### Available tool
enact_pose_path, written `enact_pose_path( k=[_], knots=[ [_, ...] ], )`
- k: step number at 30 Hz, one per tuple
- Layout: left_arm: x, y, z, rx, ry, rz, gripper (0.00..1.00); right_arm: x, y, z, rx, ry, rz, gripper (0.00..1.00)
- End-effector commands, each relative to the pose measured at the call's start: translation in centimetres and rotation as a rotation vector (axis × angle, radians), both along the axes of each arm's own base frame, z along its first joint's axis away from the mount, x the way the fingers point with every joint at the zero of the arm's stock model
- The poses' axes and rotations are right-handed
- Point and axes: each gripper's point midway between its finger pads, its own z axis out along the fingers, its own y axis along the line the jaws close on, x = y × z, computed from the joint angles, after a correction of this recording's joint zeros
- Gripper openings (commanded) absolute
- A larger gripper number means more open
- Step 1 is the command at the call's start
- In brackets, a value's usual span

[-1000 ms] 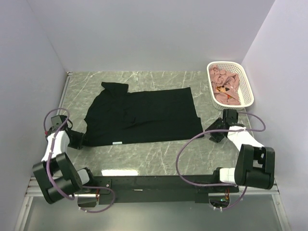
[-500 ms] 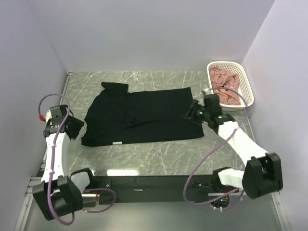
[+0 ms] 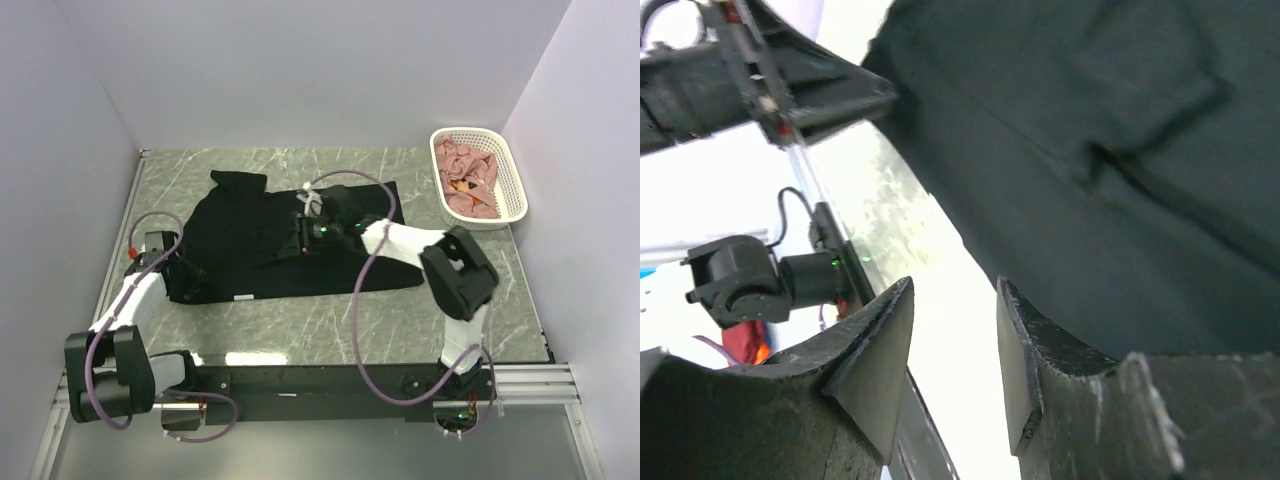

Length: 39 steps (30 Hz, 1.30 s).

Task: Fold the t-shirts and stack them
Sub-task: Fold the tshirt

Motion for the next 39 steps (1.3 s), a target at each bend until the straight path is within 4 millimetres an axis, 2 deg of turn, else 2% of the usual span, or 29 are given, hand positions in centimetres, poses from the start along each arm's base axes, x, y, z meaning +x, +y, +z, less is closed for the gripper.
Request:
enact_pose_path(
  k=[1,2,3,4,6,7,9,10,13,17,21,28,32,33,35,36,37,38,39],
  knots=[
    [0.6,-0.1,-0.6,-0.022,-0.031,0.028,0.36,0.4,3.4,1.9,0.116,-0.025,0.093,0.46],
    [0.4,-0.1,-1.0,-0.031,-0.024,0.040,0.35,0.1,3.9,0.4,0.113,0.022,0.111,0.46],
    [0.3,0.2,-1.2,-0.034,-0.023,0.056,0.35,0.5,4.5,0.6,0.126,0.020,0.121,0.45],
    [-0.3,0.3,-1.9,-0.037,-0.002,0.065,0.35,0.5,4.9,-0.8,0.116,0.047,0.127,0.45],
    [-0.9,1.0,-2.6,-0.043,0.018,0.086,0.35,0.9,5.6,-1.1,0.125,0.058,0.138,0.45],
    [-1.4,1.1,-3.2,-0.048,0.041,0.093,0.35,1.1,5.7,-2.4,0.115,0.082,0.137,0.45],
    [-2.1,1.8,-3.8,-0.055,0.067,0.112,0.35,1.8,6.1,-2.9,0.115,0.083,0.137,0.45],
    [-2.4,1.9,-4.1,-0.060,0.080,0.118,0.34,2.1,6.1,-4.2,0.098,0.105,0.131,0.45],
    [-2.5,1.8,-4.4,-0.075,0.089,0.122,0.34,3.3,6.1,-5.4,0.102,0.134,0.109,0.45],
    [-2.8,2.0,-4.5,-0.066,0.105,0.127,0.34,5.4,5.1,-6.1,0.112,0.166,0.042,0.45],
    [-2.9,2.0,-4.5,-0.063,0.107,0.130,0.33,8.1,3.3,-6.6,0.102,0.187,-0.053,0.45],
    [-2.8,2.0,-4.0,-0.063,0.093,0.128,0.35,10.4,1.4,-7.7,0.065,0.199,-0.144,0.45],
    [-2.2,2.2,-2.7,-0.047,0.059,0.108,0.39,10.3,0.4,-6.5,0.025,0.145,-0.147,0.45],
    [-1.8,2.5,-1.7,-0.030,0.037,0.107,0.41,10.2,0.1,-4.8,0.028,0.100,-0.142,0.45],
    [-1.5,3.0,-0.5,-0.003,0.011,0.107,0.42,9.3,-0.7,-4.3,0.005,0.078,-0.145,0.45],
    [-0.9,3.1,0.9,0.012,-0.032,0.101,0.44,9.2,-1.2,-2.5,0.003,0.028,-0.147,0.45],
    [-0.8,3.2,1.5,0.016,-0.046,0.093,0.45,8.8,-1.6,-2.0,-0.004,0.013,-0.148,0.45],
    [-0.6,3.2,2.2,0.023,-0.065,0.087,0.46,7.9,-2.3,-2.5,-0.027,0.017,-0.150,0.45],
    [-0.1,3.1,3.4,0.028,-0.104,0.076,0.46,7.6,-2.9,-1.3,-0.036,-0.023,-0.157,0.45]
  ],
)
